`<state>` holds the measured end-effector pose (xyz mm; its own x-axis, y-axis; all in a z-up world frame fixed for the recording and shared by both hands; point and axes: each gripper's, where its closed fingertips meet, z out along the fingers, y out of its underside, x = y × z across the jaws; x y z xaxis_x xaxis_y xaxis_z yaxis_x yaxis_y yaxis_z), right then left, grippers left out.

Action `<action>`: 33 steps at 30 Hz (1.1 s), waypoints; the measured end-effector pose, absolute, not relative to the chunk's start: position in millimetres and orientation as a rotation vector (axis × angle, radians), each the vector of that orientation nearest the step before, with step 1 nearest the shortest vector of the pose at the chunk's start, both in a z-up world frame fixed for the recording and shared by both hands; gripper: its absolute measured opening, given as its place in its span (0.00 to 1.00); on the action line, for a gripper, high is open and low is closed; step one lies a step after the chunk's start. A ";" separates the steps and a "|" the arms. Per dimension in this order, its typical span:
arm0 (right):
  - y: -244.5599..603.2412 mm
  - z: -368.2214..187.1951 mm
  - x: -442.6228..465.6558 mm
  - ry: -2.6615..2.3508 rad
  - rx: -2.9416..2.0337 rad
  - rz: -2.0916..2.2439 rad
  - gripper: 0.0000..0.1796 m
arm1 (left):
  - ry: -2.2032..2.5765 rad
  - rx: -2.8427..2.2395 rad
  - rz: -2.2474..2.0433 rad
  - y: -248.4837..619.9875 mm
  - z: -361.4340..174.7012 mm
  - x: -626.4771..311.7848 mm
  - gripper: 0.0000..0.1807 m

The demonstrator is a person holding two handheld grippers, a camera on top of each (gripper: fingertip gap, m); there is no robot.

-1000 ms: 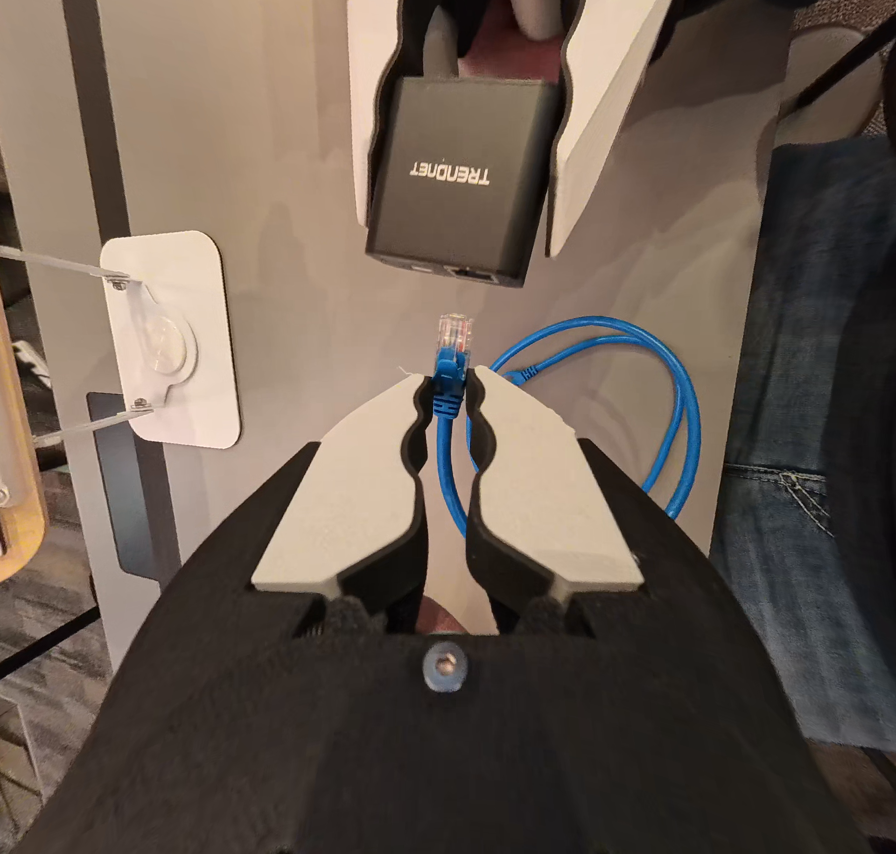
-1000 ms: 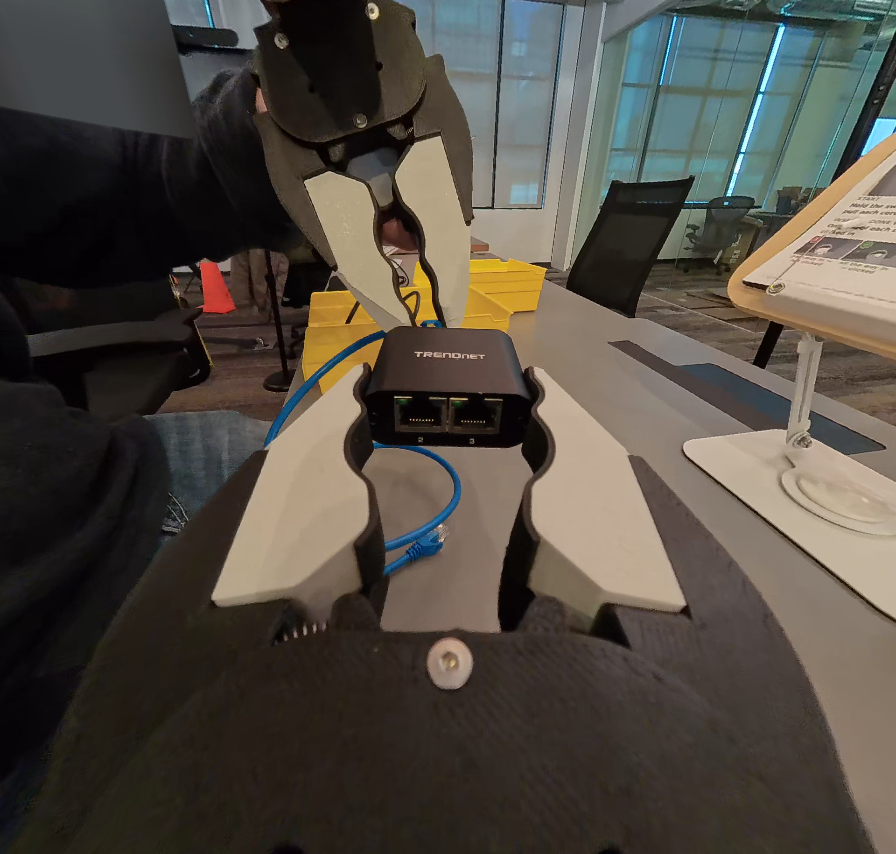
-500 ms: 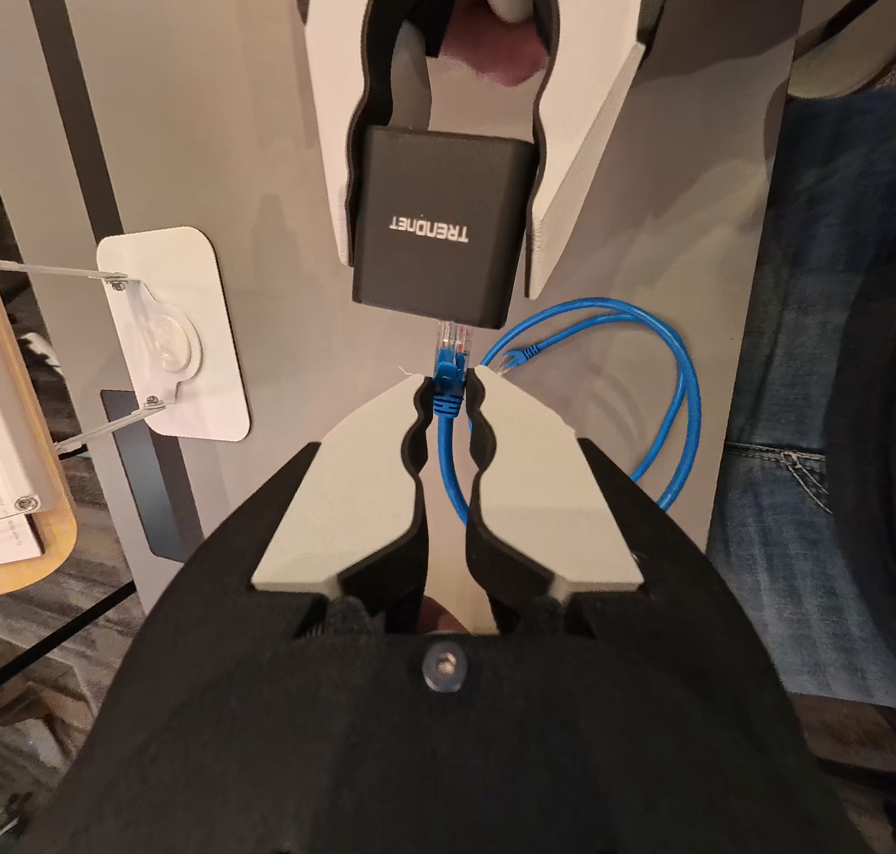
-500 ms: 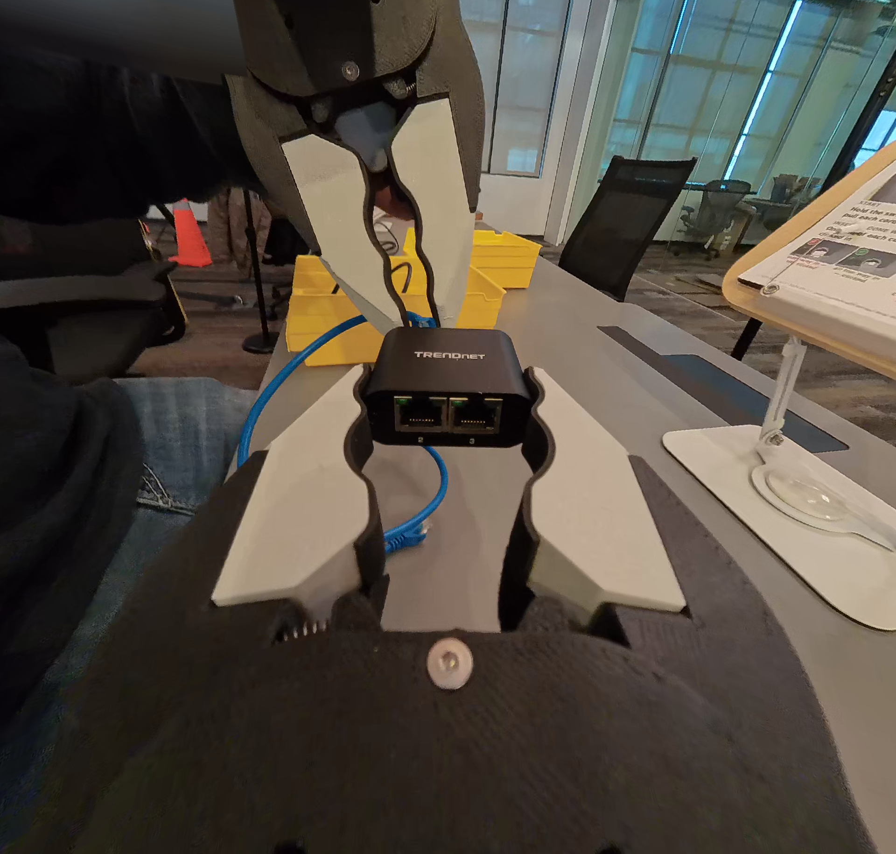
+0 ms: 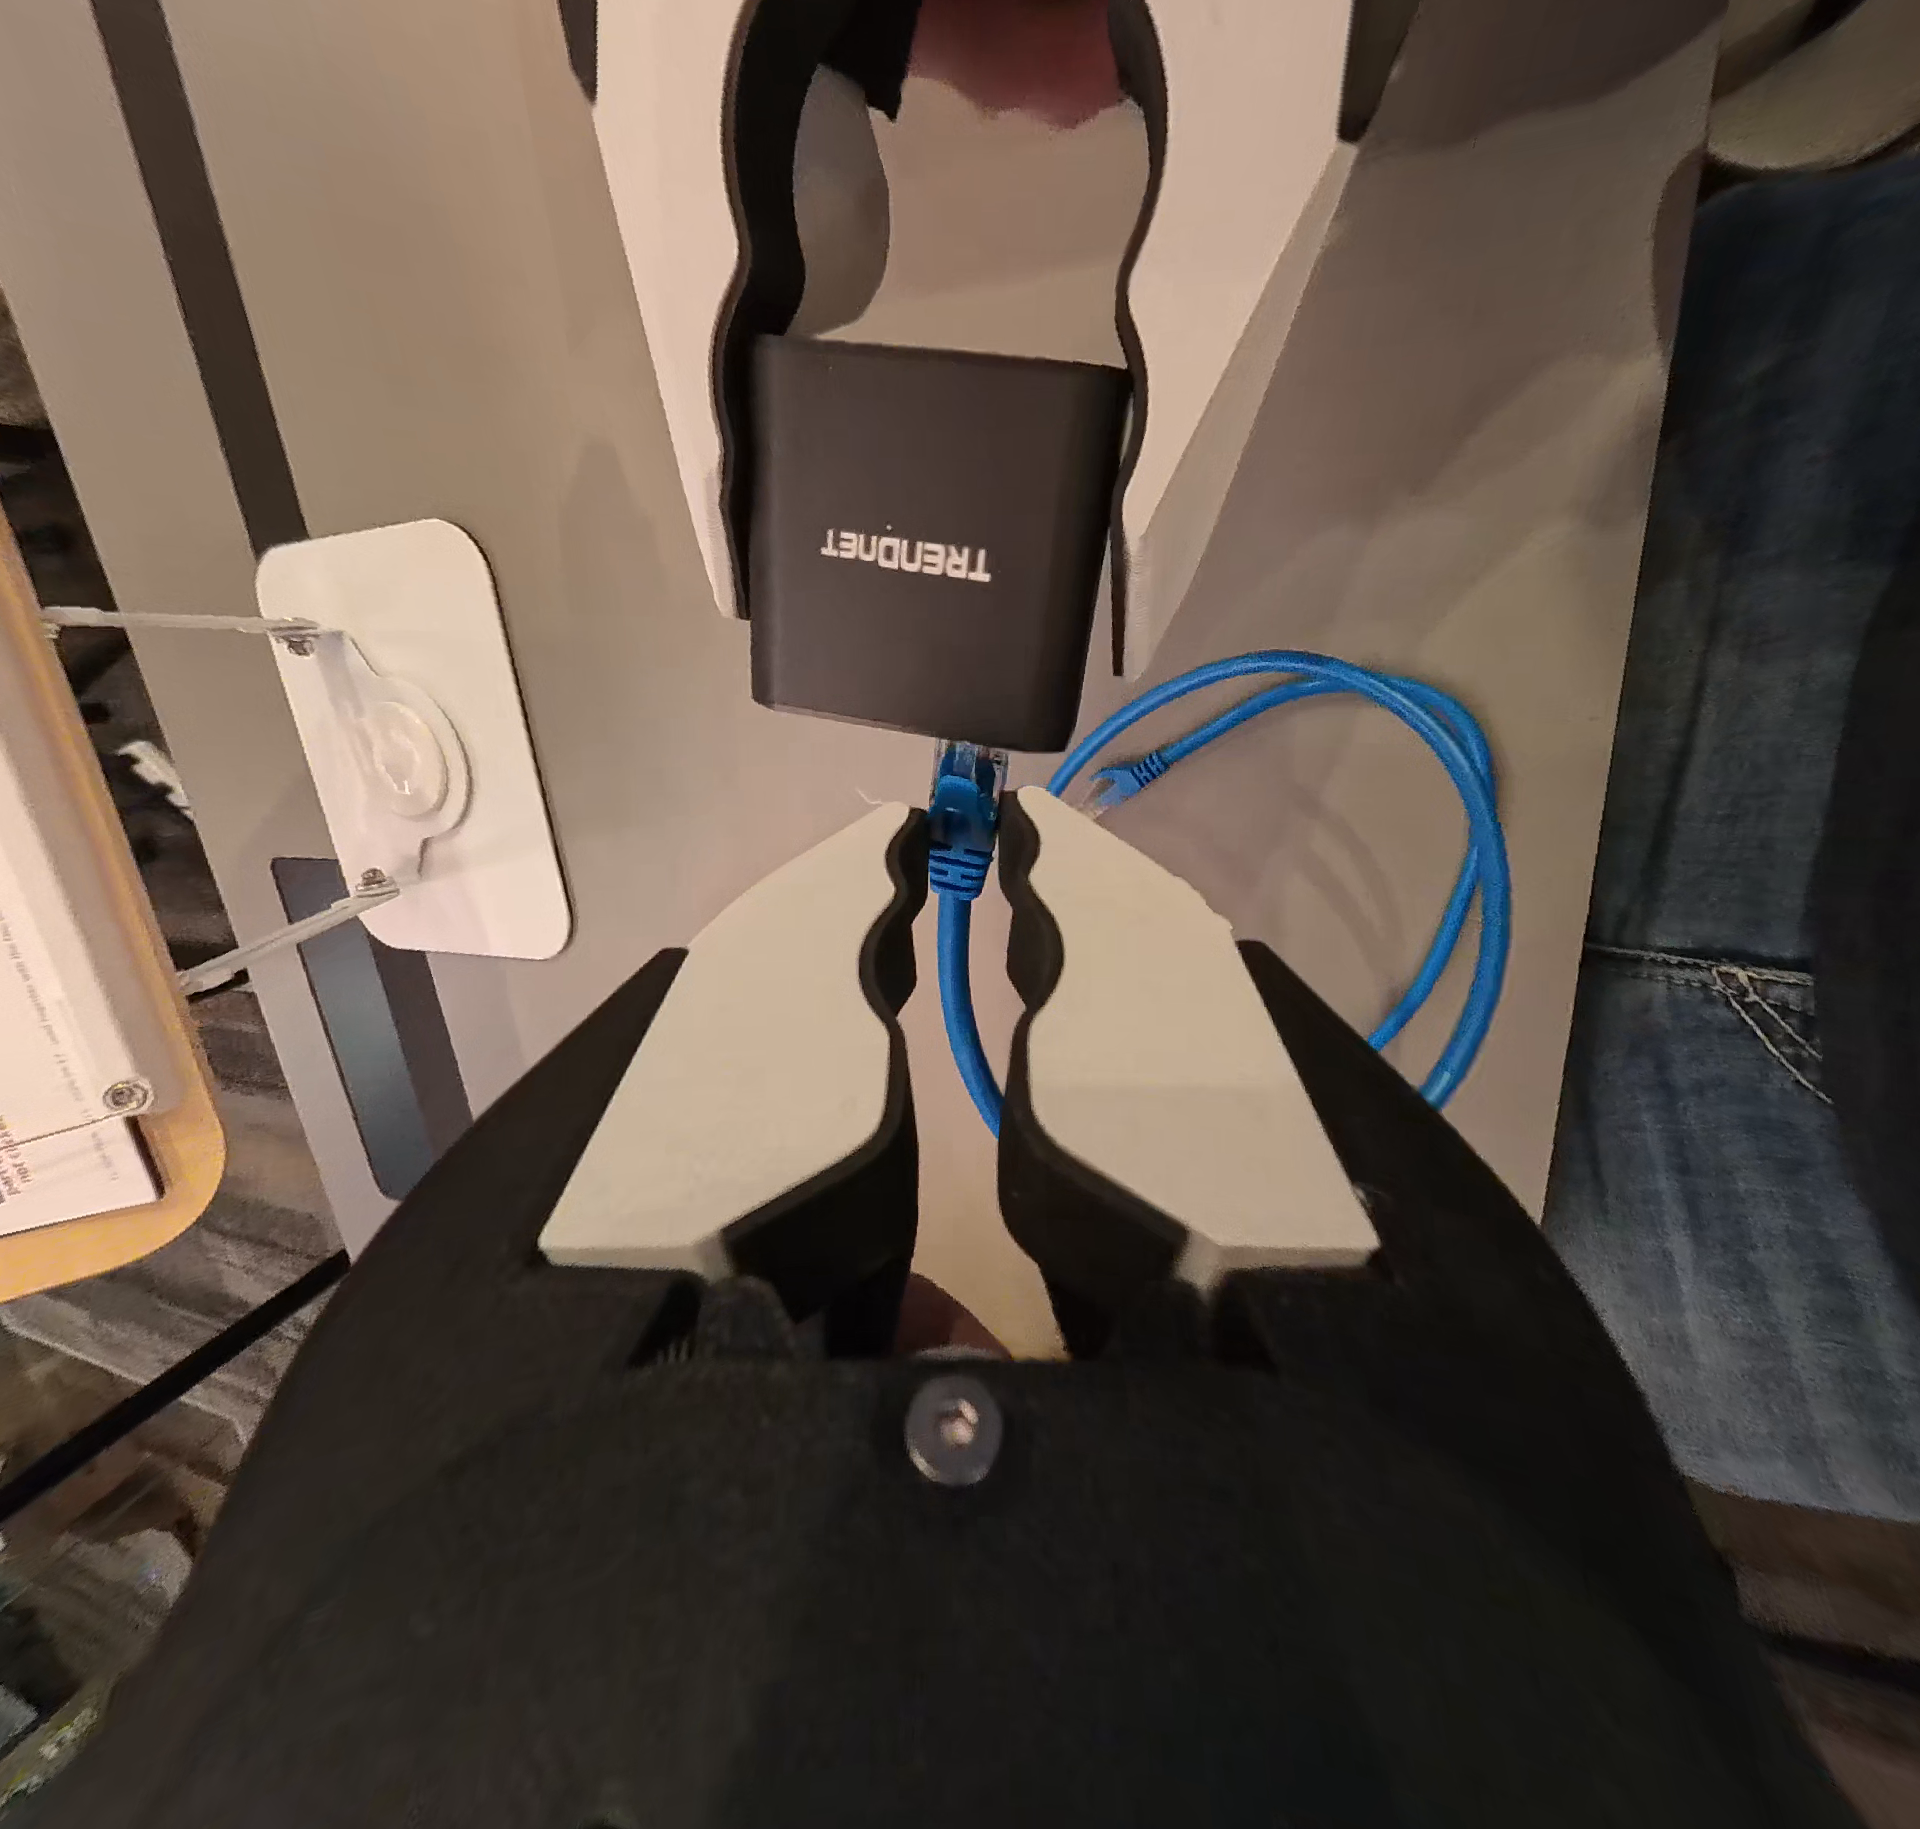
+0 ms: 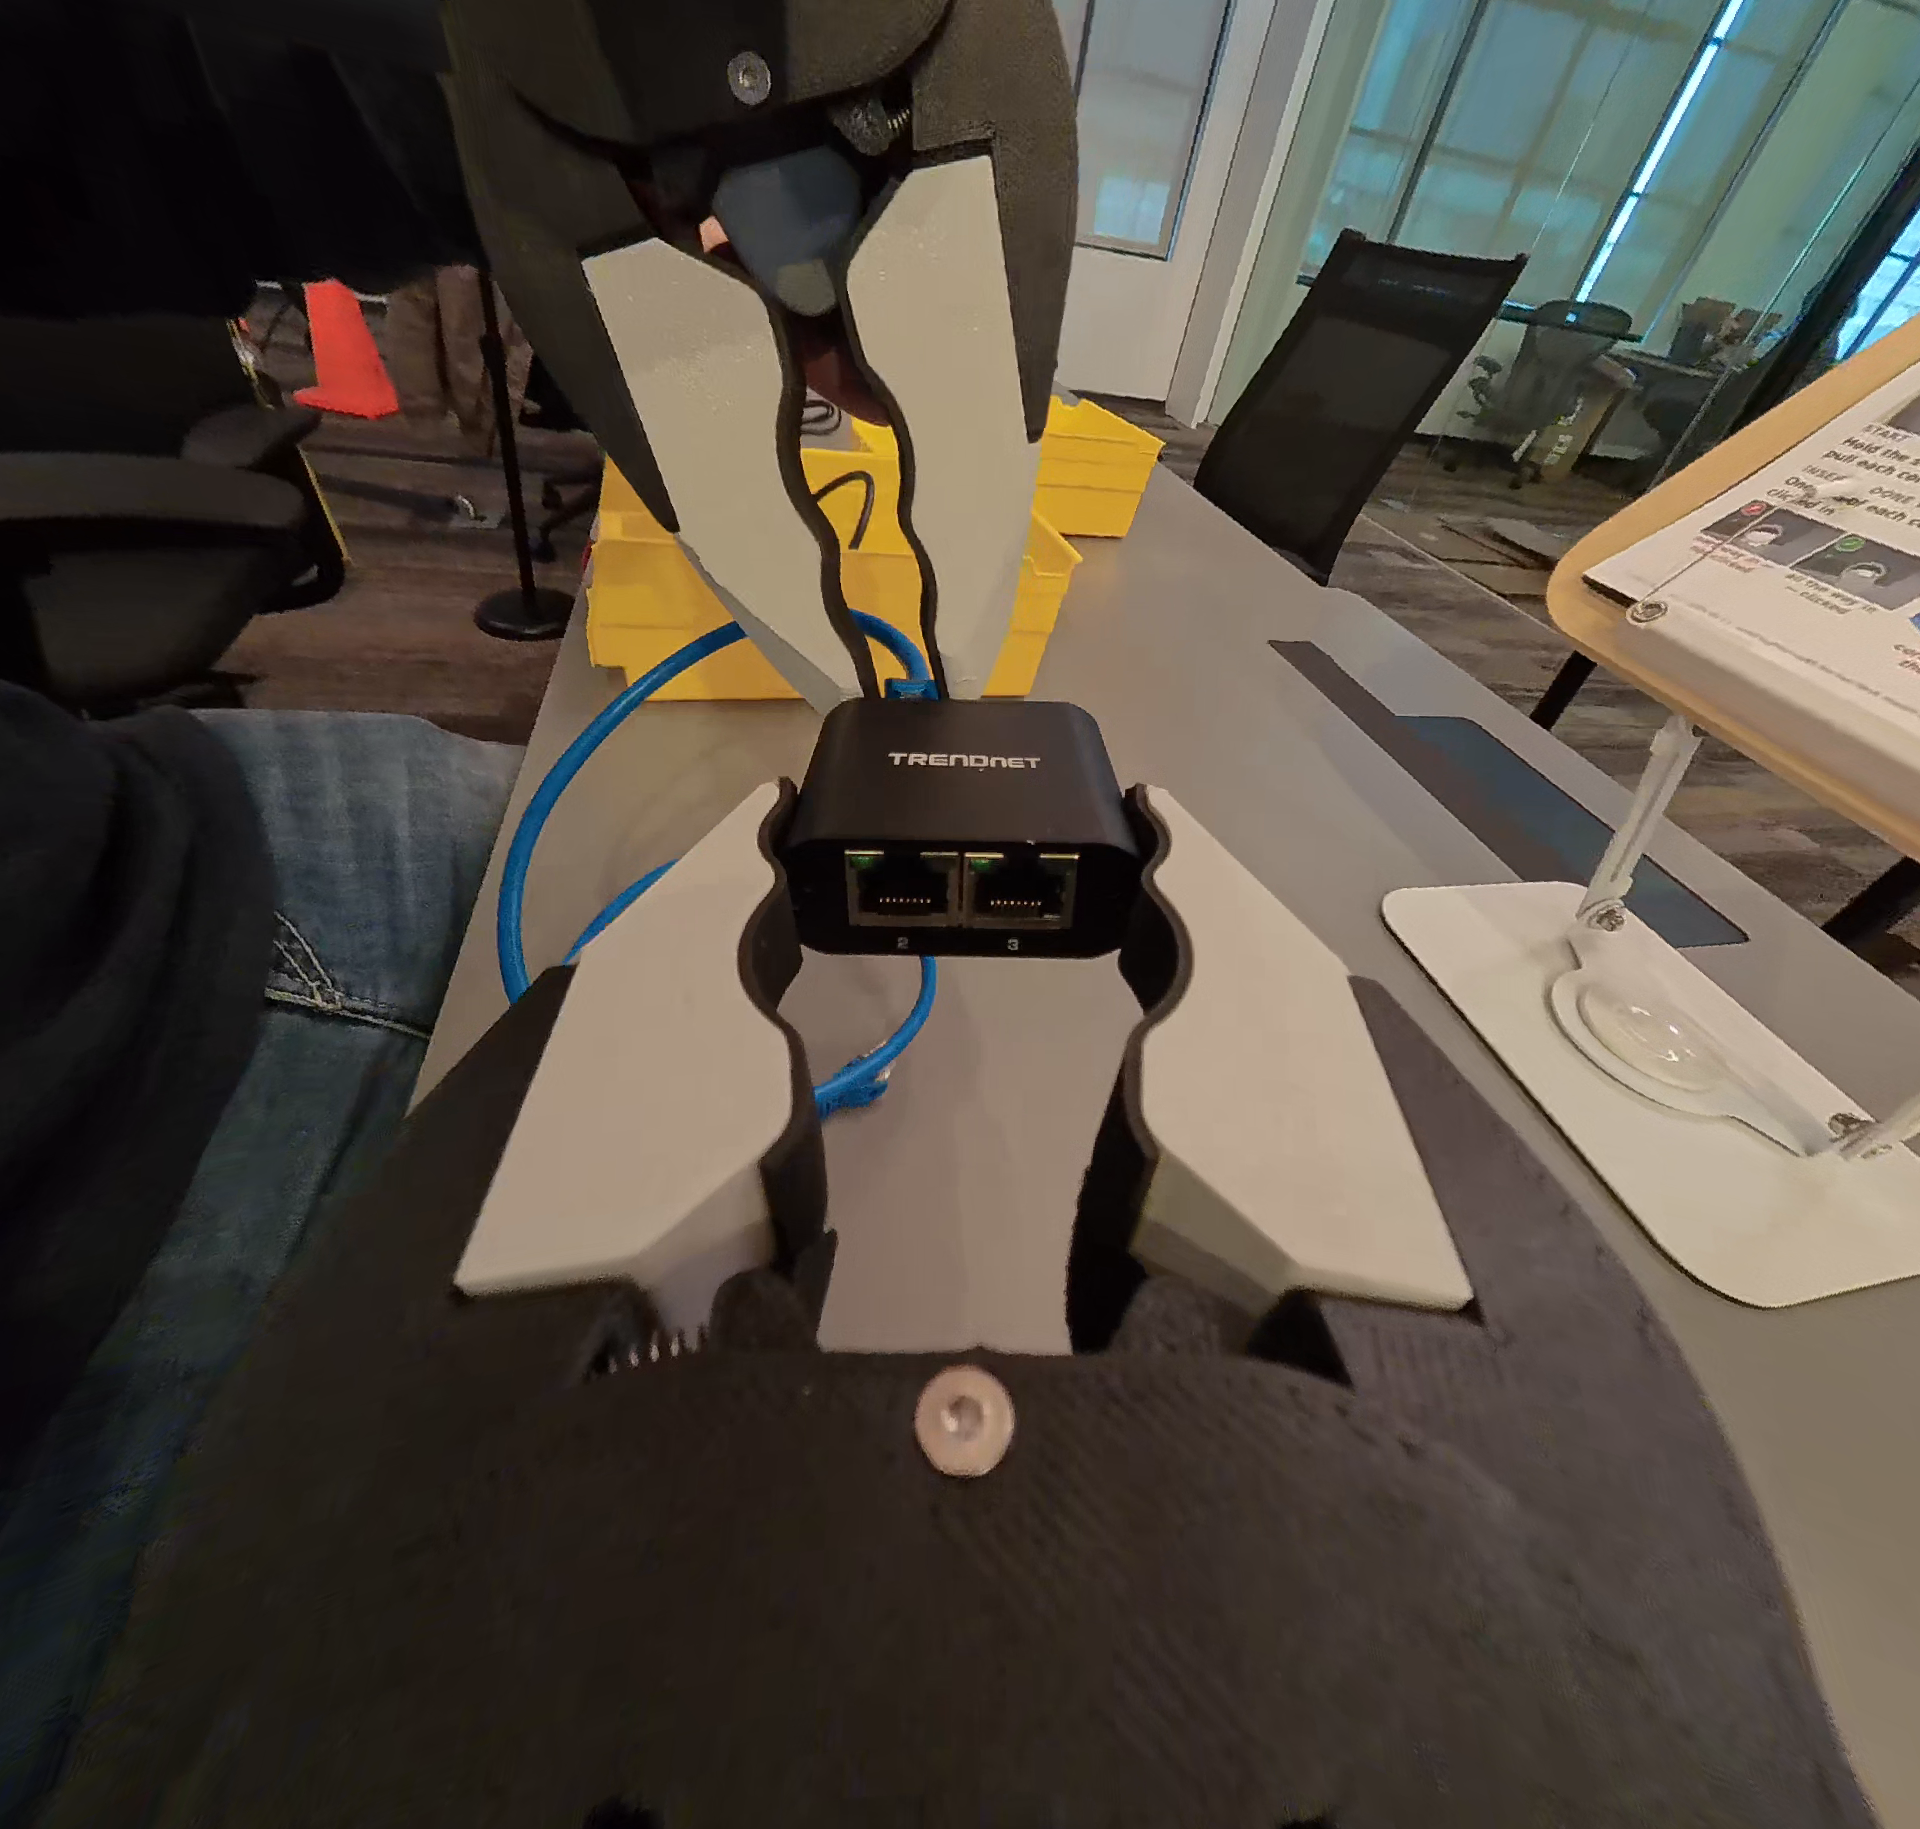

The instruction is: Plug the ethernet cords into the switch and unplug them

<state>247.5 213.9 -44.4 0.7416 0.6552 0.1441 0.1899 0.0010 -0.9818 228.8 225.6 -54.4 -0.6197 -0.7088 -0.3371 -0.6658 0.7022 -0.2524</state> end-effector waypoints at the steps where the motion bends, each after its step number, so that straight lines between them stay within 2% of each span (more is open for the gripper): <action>1: 213.6 -43.9 247.3 -0.705 -1.557 0.422 0.33 | 2.490 -1.060 -0.143 225.6 -53.9 229.1 0.07; 20: 222.1 -44.1 245.2 -0.694 -1.580 0.394 0.33 | 2.380 -1.017 -0.115 231.7 -53.4 231.0 0.07; 24: 222.4 -26.9 253.6 -0.597 -1.520 0.462 0.33 | 2.205 -0.979 -0.222 233.4 -31.3 237.8 0.08; 27: 223.8 -25.1 253.7 -0.575 -1.529 0.476 0.33 | 2.084 -0.941 -0.234 233.7 -20.8 236.8 0.17; 33: 228.6 -22.3 253.1 -0.502 -1.560 0.502 0.33 | 1.921 -0.714 0.009 223.8 -24.2 237.0 0.26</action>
<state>253.1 228.6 -22.3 0.8042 0.5942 -0.0147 0.0144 -0.0442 -0.9989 237.0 223.8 -24.2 -0.2833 -0.4729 -0.8344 -0.4810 0.8227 -0.3029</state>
